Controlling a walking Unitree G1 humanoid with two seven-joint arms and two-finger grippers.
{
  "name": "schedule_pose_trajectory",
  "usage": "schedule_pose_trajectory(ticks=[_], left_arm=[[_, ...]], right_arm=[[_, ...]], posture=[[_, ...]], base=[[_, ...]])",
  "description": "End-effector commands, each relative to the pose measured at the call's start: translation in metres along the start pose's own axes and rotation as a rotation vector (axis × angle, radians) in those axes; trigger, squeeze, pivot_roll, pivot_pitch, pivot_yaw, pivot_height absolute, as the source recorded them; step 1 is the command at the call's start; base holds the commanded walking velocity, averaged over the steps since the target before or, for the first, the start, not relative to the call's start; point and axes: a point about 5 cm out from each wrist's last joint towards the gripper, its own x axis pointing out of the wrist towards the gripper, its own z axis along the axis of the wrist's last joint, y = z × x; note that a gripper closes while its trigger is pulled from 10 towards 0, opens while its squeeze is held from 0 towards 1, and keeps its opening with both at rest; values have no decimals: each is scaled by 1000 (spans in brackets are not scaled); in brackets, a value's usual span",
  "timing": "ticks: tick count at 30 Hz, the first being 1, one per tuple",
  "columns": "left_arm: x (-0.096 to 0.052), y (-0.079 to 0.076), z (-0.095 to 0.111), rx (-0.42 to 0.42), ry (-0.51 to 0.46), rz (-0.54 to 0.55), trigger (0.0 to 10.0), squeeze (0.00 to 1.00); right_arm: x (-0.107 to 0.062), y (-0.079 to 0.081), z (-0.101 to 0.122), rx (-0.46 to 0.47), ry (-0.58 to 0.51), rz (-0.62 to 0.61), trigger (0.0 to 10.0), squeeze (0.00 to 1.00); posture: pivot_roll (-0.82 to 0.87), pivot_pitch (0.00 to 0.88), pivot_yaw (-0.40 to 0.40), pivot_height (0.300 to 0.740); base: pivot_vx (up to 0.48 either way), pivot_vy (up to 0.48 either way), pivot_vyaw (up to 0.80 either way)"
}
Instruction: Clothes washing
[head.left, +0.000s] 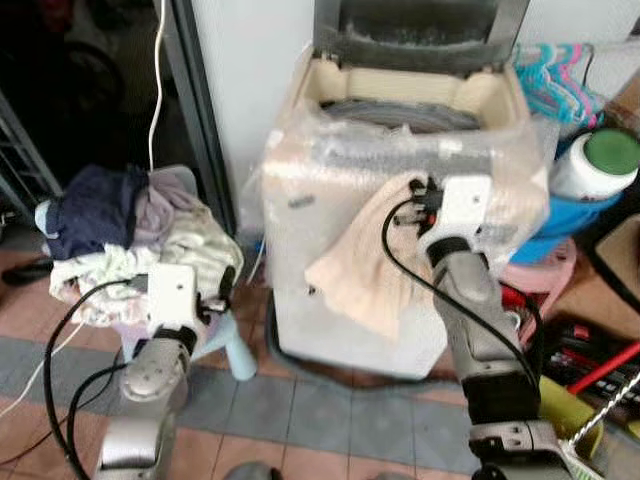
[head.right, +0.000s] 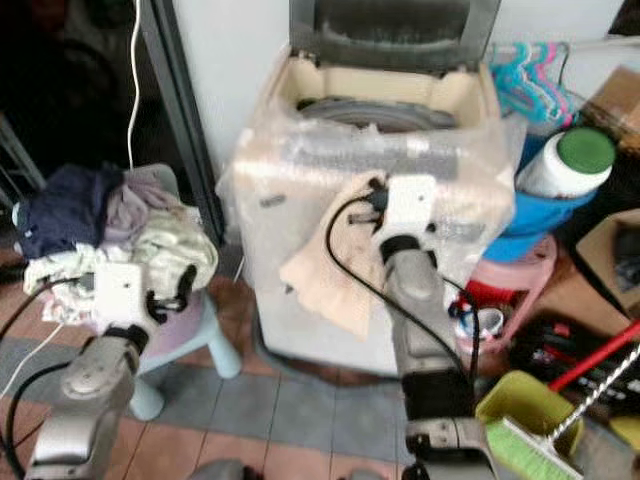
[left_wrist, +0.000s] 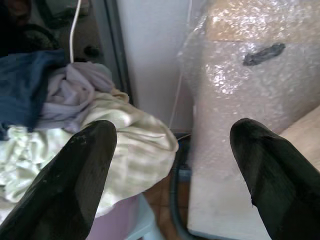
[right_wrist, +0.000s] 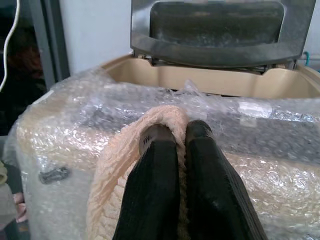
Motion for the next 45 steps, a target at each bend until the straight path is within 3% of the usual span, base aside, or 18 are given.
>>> schedule_pose_trajectory(ticks=[1, 6, 12, 22, 28, 30, 31, 32, 35, 36, 37, 38, 41, 42, 43, 44, 45], left_arm=[[0, -3, 3, -4, -20, -9, 10000, 0], [0, -2, 3, -5, -28, 5, 10000, 0], [0, -4, 3, -12, -33, 1, 10000, 0], [1, -5, 1, -18, -29, -3, 10000, 0], [4, -7, -1, -5, -15, 0, 10000, 0], [5, -8, -1, -8, -16, -4, 10000, 0], [7, -9, 0, -7, -17, -6, 10000, 0], [7, -9, 0, -6, -18, -6, 10000, 0], [7, -9, 1, -3, -20, 2, 10000, 0], [6, -9, 0, -6, -21, 13, 10000, 0], [6, -9, 0, -8, -22, 24, 10000, 0], [5, -7, 0, -9, -22, 40, 10000, 0], [3, -6, 0, -11, -22, 51, 10000, 0], [3, -7, -1, -11, -19, 49, 10000, 0], [3, -8, -1, -9, -13, 45, 10000, 0], [3, -8, -2, -7, -10, 44, 10000, 0], [3, -8, -2, -7, -10, 44, 10000, 0]], right_arm=[[2, -10, 8, -9, -37, -29, 10000, 0], [9, -7, 16, -38, -75, 20, 10000, 0], [11, 16, 22, -31, -104, 167, 10000, 0], [16, 33, 35, -53, -146, 378, 10000, 0], [35, 42, 65, -79, -207, 538, 10000, 0], [55, 38, 97, -110, -282, 534, 10000, 0], [70, 27, 131, -148, -381, 453, 10000, 0], [79, 16, 155, -129, -437, 352, 10000, 0], [91, -20, 208, -32, -531, 85, 10000, 0], [91, -45, 232, 43, -566, -67, 10000, 0], [90, -51, 236, 15, -577, -102, 10000, 0], [89, -55, 238, -37, -588, -129, 10000, 0], [93, -48, 218, -42, -529, -72, 10000, 0], [95, -43, 198, -54, -476, -39, 10000, 0], [97, -33, 162, -59, -381, 11, 10000, 0], [97, -29, 145, -48, -341, 37, 10000, 90], [97, -29, 145, -48, -341, 37, 10000, 90]], posture=[[-9, 0, 31, 740], [-11, 0, 31, 740], [-9, 0, 23, 740], [-9, 0, 17, 740], [-12, 0, 15, 740], [-12, 0, 13, 740], [-9, 0, 11, 740], [-9, 0, 11, 740], [-9, 0, 11, 740], [-1, 0, -6, 740], [4, 0, -11, 740], [6, 0, -16, 740], [6, 0, -17, 740], [7, 0, -16, 740], [8, 0, -12, 740], [5, 0, -5, 740], [5, 0, -5, 740]], base=[[0, 0, 0], [333, 0, 0], [414, 0, 0], [435, 0, 0], [178, 0, 0], [0, 0, 0], [0, 0, 0], [0, 0, 0], [0, 0, 0], [0, 0, 0], [0, 0, 0], [0, 0, 0], [0, 0, 0], [0, 0, 0], [0, 0, 0], [0, 0, 0], [0, 0, 0]])
